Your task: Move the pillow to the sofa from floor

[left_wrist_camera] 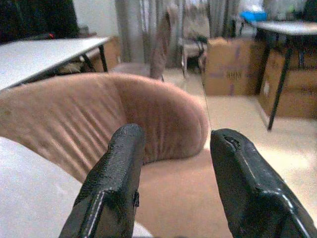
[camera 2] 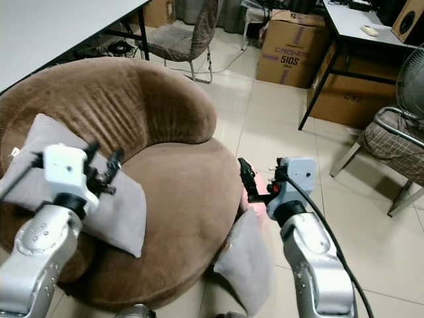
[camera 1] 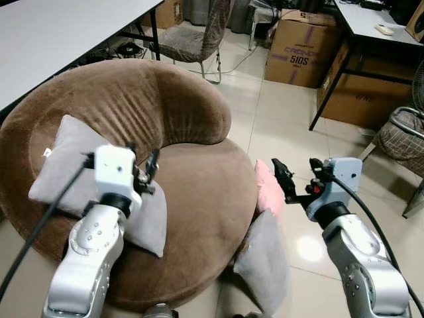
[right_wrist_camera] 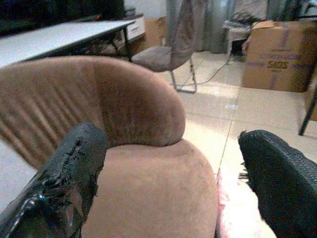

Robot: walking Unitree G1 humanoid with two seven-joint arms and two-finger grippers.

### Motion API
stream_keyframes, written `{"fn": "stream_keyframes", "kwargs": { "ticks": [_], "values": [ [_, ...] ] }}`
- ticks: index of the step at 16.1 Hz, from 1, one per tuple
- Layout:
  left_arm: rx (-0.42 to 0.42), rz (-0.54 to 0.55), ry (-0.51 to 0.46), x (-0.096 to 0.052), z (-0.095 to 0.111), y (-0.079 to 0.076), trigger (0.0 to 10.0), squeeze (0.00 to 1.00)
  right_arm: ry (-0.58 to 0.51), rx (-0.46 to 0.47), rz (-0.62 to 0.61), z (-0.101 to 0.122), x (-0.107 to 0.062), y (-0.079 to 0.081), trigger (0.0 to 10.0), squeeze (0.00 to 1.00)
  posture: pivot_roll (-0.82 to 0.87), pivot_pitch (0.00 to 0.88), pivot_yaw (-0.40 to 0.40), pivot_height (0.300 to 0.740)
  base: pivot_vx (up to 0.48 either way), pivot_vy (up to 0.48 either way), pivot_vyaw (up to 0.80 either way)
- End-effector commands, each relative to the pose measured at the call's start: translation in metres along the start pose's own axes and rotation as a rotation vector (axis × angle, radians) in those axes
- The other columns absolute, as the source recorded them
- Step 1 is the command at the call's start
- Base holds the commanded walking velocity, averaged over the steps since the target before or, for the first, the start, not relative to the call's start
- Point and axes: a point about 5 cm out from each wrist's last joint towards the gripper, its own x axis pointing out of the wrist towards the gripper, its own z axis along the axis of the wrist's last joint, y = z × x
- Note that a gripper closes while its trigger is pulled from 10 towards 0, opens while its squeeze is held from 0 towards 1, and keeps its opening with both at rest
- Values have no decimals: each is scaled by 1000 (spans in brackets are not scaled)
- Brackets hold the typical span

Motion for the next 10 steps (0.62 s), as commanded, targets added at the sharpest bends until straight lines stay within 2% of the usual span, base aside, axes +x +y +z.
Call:
{"fn": "stream_keyframes", "kwargs": {
  "ticks": [1, 2, 4, 6, 8, 10],
  "values": [
    [9, -20, -4, 2, 1, -2, 10000, 0, 8, -27, -59, 2, -3, -6, 10000, 0, 54, 0, -41, 740, 0, 0, -800],
    [6, -24, -1, 1, 0, -2, 10000, 0, 8, -68, -107, 1, -5, -11, 10000, 0, 55, 0, -46, 740, 0, 0, -800],
    [11, -24, 9, 1, -3, -2, 10000, 0, -7, -72, -170, 3, -8, -15, 10000, 0, 55, 0, -46, 740, 0, 0, -800],
    [5, -22, 3, 0, -4, -3, 10000, 0, -16, -30, -152, 6, -9, -13, 10000, 0, 54, 0, -49, 740, 0, 0, -800],
    [-11, -14, -4, -1, -4, -2, 10000, 0, -62, -46, -141, 12, -7, -10, 10000, 0, 55, 0, -49, 740, 0, 0, -800],
    [-10, -17, -12, -1, -3, -1, 10000, 0, -57, -28, -141, 11, -8, -9, 10000, 0, 55, 0, -50, 740, 0, 0, -800]
  ]
}}
